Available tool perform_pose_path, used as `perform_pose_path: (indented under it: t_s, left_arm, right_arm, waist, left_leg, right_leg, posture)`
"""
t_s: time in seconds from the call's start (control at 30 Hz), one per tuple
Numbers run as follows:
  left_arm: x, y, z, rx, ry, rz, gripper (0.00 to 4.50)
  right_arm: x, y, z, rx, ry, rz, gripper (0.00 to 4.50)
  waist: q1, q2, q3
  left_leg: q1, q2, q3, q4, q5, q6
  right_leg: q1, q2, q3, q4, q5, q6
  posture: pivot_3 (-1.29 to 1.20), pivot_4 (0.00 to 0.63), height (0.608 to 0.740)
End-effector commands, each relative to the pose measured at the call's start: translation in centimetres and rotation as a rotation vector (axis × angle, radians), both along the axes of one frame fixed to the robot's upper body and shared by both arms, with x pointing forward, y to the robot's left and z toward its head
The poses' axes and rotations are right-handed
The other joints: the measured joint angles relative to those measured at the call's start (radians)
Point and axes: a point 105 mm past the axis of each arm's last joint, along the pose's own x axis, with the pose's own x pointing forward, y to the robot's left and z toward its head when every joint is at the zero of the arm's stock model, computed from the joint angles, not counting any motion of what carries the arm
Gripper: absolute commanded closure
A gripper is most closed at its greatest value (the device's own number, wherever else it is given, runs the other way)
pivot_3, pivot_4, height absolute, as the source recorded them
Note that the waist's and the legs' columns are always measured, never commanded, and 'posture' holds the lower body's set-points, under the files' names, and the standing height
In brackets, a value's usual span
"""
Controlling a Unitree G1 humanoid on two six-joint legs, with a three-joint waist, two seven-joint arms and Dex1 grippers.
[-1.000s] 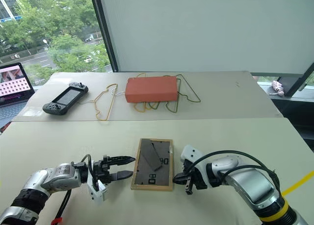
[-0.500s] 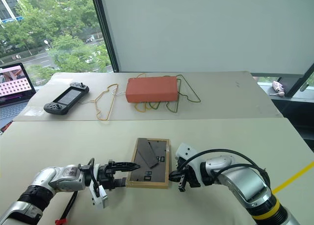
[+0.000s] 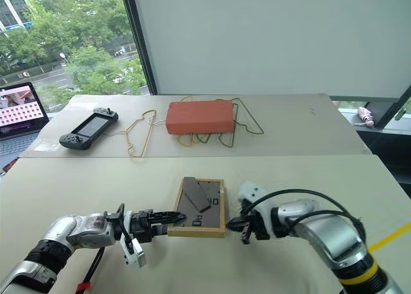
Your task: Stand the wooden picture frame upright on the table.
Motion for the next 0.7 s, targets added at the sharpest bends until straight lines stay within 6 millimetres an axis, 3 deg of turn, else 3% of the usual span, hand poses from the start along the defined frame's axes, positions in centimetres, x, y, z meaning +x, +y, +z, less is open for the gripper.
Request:
perform_pose_path:
  t_s: [0.03, 0.07, 0.17, 0.33, 0.5, 0.7]
  left_arm:
    - [0.0, 0.2, -0.6, 0.032, 0.003, 0.008, 3.35]
    - [0.0, 0.2, -0.6, 0.034, 0.001, 0.008, 3.35]
    - [0.1, 0.0, -0.7, 0.036, -0.005, 0.005, 3.35]
    - [0.1, -0.3, -0.7, 0.032, -0.011, -0.006, 3.35]
    - [0.0, -0.5, -0.7, 0.030, -0.013, -0.015, 3.35]
    - [0.1, -0.6, -0.6, 0.024, -0.016, -0.015, 3.35]
  right_arm:
    - [2.9, -0.2, 3.9, 0.051, -0.166, -0.031, 4.50]
    - [3.5, 0.8, 4.8, 0.087, -0.190, -0.017, 4.50]
    - [5.0, 4.1, 6.9, 0.198, -0.231, 0.021, 3.66]
    - [4.6, 9.0, 9.0, 0.380, -0.078, 0.151, 1.91]
    - [3.7, 10.8, 8.1, 0.418, 0.138, 0.236, 0.22]
    - [3.9, 10.8, 4.6, 0.367, 0.275, 0.244, 0.06]
  waist:
    - [-0.005, 0.001, 0.000]
    - [-0.014, 0.001, 0.000]
    - [-0.029, 0.001, -0.001]
    - [-0.022, 0.002, -0.001]
    - [-0.021, 0.002, -0.001]
    - [-0.024, 0.003, -0.001]
  left_leg:
    - [0.000, 0.000, 0.000, 0.000, 0.000, 0.000]
    - [0.001, 0.000, 0.000, -0.001, 0.000, 0.000]
    - [0.001, 0.000, 0.000, -0.001, 0.000, 0.000]
    - [-0.001, 0.000, -0.001, 0.000, 0.000, 0.000]
    - [-0.002, 0.000, -0.001, 0.001, 0.000, 0.000]
    - [-0.002, 0.000, -0.001, 0.001, 0.000, 0.000]
  right_leg:
    - [0.000, 0.000, 0.000, 0.000, 0.000, 0.000]
    - [-0.001, 0.000, 0.000, 0.001, 0.000, 0.000]
    - [0.000, 0.000, 0.000, 0.002, 0.000, 0.000]
    - [-0.001, 0.000, 0.000, 0.004, 0.001, 0.000]
    - [-0.003, 0.000, -0.001, 0.005, 0.001, 0.000]
    - [-0.004, 0.000, 0.000, 0.008, 0.001, 0.000]
  posture:
    - [0.00, 0.150, 0.740]
    - [0.00, 0.150, 0.740]
    - [0.00, 0.150, 0.740]
    - [0.00, 0.150, 0.740]
    - [0.00, 0.150, 0.740]
    - [0.00, 0.150, 0.740]
